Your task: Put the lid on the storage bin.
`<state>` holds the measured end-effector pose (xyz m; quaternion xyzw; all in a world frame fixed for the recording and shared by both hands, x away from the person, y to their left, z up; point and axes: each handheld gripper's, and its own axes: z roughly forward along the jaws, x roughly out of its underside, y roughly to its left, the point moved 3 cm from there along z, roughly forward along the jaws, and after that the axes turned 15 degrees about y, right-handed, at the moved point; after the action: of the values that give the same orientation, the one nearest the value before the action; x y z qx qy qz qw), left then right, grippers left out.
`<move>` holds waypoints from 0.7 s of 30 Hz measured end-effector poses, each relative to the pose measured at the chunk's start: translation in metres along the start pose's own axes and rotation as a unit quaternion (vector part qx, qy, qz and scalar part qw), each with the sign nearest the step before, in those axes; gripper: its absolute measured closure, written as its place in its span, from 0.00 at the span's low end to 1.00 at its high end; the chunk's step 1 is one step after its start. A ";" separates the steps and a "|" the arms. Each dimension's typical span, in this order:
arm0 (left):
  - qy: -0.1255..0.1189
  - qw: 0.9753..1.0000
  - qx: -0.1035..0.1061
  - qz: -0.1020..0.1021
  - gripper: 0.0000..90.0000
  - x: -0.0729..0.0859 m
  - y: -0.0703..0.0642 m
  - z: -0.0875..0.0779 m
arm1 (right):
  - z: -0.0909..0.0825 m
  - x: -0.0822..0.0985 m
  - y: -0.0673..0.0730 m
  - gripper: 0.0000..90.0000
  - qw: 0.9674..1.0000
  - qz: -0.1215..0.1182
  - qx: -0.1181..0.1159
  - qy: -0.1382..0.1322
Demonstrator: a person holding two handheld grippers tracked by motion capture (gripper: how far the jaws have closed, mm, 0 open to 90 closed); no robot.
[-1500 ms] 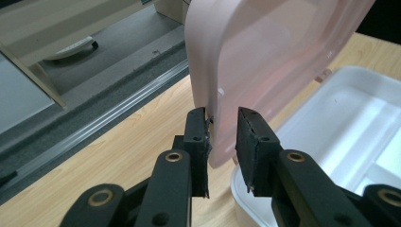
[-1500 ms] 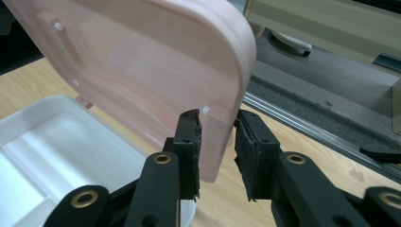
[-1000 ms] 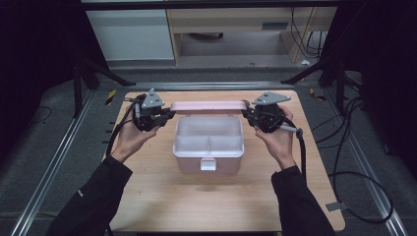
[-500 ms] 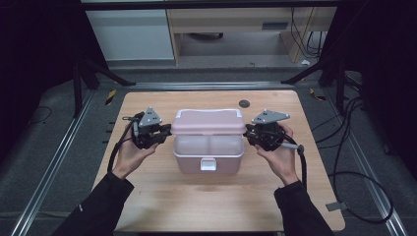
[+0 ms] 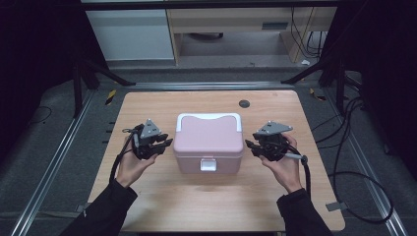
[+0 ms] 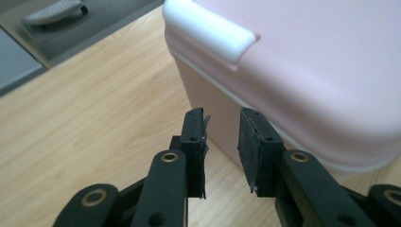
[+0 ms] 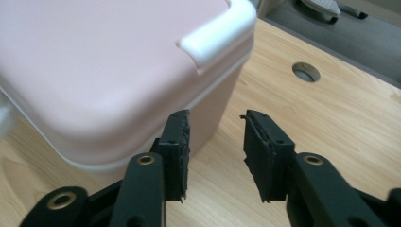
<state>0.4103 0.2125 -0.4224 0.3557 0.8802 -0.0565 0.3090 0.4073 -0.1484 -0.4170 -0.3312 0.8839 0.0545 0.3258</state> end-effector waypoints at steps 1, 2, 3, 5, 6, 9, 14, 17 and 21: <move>0.002 1.000 -0.002 -0.005 0.78 0.003 0.001 0.000 | 0.002 0.002 -0.001 0.66 1.000 0.004 0.002 0.003; 0.002 1.000 -0.006 -0.009 0.77 0.006 0.001 0.000 | 0.003 0.004 -0.002 0.64 1.000 0.008 0.004 0.005; 0.004 1.000 -0.007 -0.015 0.76 0.010 0.003 0.000 | 0.004 0.006 -0.004 0.61 1.000 0.008 0.008 0.007; 0.003 1.000 -0.007 -0.026 0.72 0.017 0.005 0.001 | 0.005 0.009 -0.006 0.55 1.000 0.017 0.014 0.007; 0.005 0.999 -0.007 -0.032 0.71 0.021 0.006 0.002 | 0.005 0.011 -0.008 0.52 1.000 0.022 0.015 0.007; 0.011 0.999 0.001 -0.049 0.66 0.034 0.011 0.006 | 0.006 0.017 -0.013 0.45 0.999 0.040 0.015 0.008; 0.028 0.997 0.002 -0.077 0.59 0.055 0.023 0.015 | 0.008 0.031 -0.019 0.38 0.998 0.059 0.016 0.024; 0.037 0.995 -0.003 -0.094 0.55 0.069 0.031 0.020 | 0.008 0.043 -0.022 0.36 0.997 0.068 0.016 0.033; 0.053 0.992 -0.007 -0.110 0.52 0.086 0.041 0.030 | 0.011 0.061 -0.031 0.34 0.995 0.089 0.022 0.047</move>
<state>0.4040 0.2842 -0.4918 0.2567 0.9297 -0.0649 0.2561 0.3979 -0.2031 -0.4589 -0.2462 0.9250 0.0488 0.2852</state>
